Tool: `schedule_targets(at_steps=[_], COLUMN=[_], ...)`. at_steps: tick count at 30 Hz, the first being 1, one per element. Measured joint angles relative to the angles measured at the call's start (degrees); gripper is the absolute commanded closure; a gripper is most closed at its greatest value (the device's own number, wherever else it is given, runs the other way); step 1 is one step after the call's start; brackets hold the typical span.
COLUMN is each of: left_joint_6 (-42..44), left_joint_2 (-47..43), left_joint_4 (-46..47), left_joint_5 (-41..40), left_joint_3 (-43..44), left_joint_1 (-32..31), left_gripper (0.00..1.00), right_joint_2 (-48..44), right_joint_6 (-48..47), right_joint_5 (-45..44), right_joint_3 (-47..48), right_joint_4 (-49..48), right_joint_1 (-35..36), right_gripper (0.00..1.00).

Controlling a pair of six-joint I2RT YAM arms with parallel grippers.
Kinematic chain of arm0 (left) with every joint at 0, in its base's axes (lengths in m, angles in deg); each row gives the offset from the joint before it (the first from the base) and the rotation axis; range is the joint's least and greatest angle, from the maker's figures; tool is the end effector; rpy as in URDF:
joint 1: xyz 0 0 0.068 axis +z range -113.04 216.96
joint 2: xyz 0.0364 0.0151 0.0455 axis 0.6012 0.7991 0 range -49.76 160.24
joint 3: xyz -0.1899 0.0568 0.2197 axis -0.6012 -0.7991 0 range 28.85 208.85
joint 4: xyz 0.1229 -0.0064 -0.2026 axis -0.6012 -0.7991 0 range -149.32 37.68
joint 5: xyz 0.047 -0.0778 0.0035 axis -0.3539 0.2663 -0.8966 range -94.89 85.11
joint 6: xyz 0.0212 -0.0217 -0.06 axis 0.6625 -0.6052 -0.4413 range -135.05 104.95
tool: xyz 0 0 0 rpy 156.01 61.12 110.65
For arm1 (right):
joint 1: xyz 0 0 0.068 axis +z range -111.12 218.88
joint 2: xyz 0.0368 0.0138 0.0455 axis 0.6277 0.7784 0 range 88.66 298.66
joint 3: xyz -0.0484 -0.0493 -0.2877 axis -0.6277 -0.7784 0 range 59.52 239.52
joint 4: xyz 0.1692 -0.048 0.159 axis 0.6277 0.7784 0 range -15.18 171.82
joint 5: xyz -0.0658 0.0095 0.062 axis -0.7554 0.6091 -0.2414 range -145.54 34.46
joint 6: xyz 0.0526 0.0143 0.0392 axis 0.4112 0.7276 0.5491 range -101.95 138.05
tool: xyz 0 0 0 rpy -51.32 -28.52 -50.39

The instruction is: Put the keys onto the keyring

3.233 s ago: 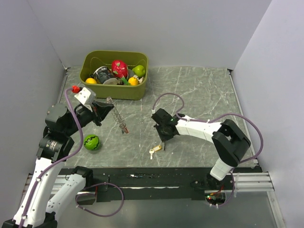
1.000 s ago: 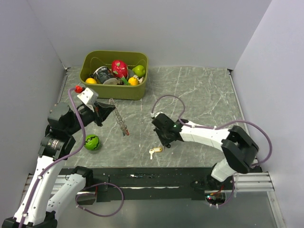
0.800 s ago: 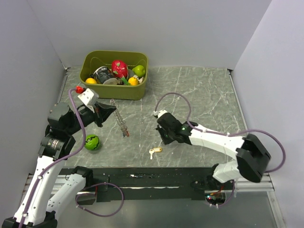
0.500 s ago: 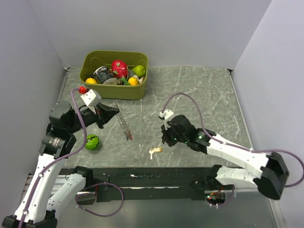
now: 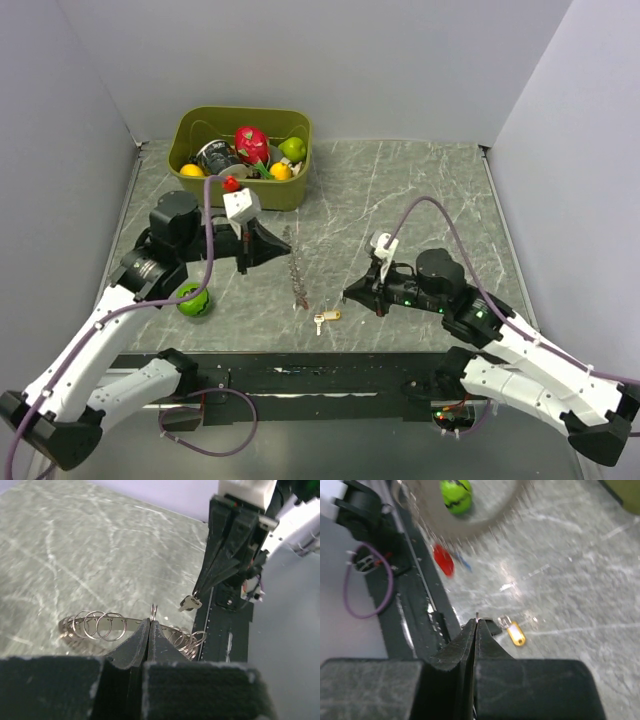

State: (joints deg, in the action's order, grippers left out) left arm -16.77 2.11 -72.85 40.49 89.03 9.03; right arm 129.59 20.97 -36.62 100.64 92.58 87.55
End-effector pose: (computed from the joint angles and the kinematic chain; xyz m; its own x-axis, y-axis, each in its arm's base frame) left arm 0.1229 -0.1083 0.4072 -0.2152 0.0902 -0.9724 0.9376 0.2976 -0.1799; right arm 0.0794 0.1166 0.3253 -0.2456 -0.2062 -0.9472 -0.9031 0.4037 0.1463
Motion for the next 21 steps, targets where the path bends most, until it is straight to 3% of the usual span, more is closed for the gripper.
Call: schedule_targets(at_steps=[11,21], left_joint_6=[-0.5,2.4], left_joint_2=[4.0,12.6], left_joint_4=[3.0,4.6], left_joint_5=[-2.5,-5.6], left_joint_3=[1.3,1.2], left_joint_1=[-9.9,-10.6], left_gripper=[0.99,0.99], right_joint_2=[-2.9,-2.2], right_joint_6=[-2.7,-4.8], right_joint_5=[4.3,3.5], right_joint_3=[5.8,7.7], right_joint_4=[5.5,7.7], right_joint_1=[-1.4,-4.6], right_gripper=[1.00,1.00])
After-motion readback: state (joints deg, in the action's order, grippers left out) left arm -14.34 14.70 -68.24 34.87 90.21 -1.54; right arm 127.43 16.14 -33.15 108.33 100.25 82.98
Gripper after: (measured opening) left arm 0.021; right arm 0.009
